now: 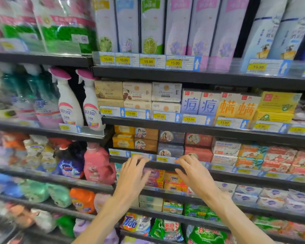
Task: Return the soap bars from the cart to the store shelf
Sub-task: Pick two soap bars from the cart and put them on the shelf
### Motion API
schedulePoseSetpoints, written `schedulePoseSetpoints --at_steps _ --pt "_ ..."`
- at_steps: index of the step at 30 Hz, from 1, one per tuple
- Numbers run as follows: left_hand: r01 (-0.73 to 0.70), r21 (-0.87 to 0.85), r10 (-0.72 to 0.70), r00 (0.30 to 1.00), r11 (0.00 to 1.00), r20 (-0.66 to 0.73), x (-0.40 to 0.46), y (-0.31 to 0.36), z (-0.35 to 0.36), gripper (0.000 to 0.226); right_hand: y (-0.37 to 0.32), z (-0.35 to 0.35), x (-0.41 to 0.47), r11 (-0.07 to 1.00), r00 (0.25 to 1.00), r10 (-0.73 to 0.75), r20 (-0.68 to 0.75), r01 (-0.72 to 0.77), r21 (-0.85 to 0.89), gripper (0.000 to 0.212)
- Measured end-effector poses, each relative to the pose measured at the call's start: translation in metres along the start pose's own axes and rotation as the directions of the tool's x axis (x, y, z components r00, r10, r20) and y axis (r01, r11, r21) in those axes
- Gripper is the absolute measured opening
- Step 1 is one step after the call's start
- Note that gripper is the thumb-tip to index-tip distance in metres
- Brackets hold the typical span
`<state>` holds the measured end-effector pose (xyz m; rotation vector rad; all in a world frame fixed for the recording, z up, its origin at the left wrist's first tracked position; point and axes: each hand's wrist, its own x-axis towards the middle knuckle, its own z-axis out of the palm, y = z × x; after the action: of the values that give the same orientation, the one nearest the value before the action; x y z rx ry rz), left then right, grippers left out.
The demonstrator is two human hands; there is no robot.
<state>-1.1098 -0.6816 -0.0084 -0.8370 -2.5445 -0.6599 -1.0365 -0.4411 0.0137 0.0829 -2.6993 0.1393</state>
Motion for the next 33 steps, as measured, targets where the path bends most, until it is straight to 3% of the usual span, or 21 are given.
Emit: schedulePoseSetpoints --at_steps 8,10,13,15,24,33 --pt "0.304 0.215 -0.300 0.953 0.928 -0.053 -0.159 -0.034 -0.073 0.049 -0.101 0.028 -0.018 0.914 0.917 -0.381 0.120 0.353 0.200 0.036" --pt "0.370 0.252 -0.364 0.929 0.894 -0.072 -0.206 -0.042 -0.096 0.049 -0.144 0.027 -0.024 0.868 0.876 -0.464 0.129 0.421 0.263 0.041" --pt "0.503 0.320 -0.493 0.862 0.803 -0.117 -0.277 -0.054 -0.136 0.051 -0.215 0.032 -0.037 0.756 0.769 -0.633 0.090 0.590 0.285 0.031" --pt "0.581 0.355 -0.564 0.810 0.733 -0.161 -0.323 -0.064 -0.162 0.055 -0.262 0.038 -0.044 0.698 0.705 -0.698 0.130 0.628 0.344 0.044" --pt "0.785 0.366 -0.726 0.610 0.499 -0.318 -0.511 -0.127 -0.268 0.061 -0.472 0.065 -0.071 0.488 0.477 -0.868 0.137 0.774 0.403 0.065" --pt "0.809 0.410 -0.753 0.564 0.421 -0.338 -0.619 -0.255 -0.383 0.058 -0.695 0.099 -0.064 0.423 0.420 -0.902 0.103 0.804 0.419 0.070"
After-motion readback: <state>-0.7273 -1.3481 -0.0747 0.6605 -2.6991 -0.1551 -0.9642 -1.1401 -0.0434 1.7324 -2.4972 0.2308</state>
